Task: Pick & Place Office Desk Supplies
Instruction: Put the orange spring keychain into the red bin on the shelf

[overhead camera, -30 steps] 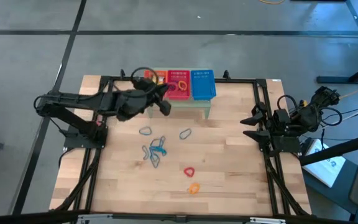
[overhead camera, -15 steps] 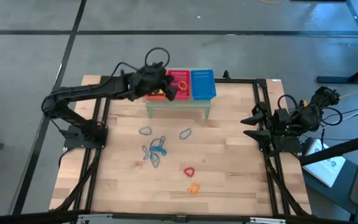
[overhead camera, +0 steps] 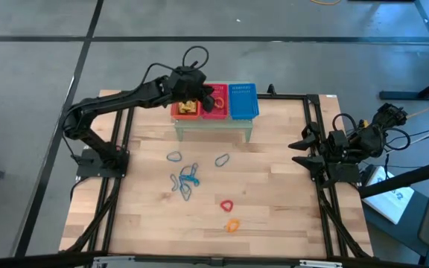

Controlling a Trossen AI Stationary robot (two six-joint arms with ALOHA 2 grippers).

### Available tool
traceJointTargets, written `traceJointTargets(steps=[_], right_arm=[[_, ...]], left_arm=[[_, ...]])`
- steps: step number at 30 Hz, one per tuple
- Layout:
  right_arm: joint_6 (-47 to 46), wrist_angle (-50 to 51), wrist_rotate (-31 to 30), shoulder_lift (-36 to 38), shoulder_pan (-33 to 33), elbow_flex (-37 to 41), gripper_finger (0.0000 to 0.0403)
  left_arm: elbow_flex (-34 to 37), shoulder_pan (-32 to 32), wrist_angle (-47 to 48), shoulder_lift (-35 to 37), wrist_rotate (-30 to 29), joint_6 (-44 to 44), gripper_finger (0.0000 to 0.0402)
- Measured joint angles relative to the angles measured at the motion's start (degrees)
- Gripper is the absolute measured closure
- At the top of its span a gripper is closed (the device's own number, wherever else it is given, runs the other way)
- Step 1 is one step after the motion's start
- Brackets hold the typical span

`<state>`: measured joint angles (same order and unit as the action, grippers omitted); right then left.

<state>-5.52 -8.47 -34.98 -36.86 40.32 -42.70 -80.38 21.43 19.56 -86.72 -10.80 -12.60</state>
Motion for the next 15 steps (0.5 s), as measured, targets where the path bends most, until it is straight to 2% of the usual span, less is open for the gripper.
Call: traceJointTargets(steps=[8, 15], right_arm=[[-1.53, -0.01, -1.70, 0.00, 0.00, 0.00, 0.0211], [-2.55, -0.01, -3.46, 0.00, 0.00, 0.00, 0.0211]], left_arm=[[-0.04, 4.86, 0.42, -3.66, 7.60, 0.65, 0.0377], [-0.04, 6.64, 1.12, -6.23, 13.12, 3.11, 0.0377]])
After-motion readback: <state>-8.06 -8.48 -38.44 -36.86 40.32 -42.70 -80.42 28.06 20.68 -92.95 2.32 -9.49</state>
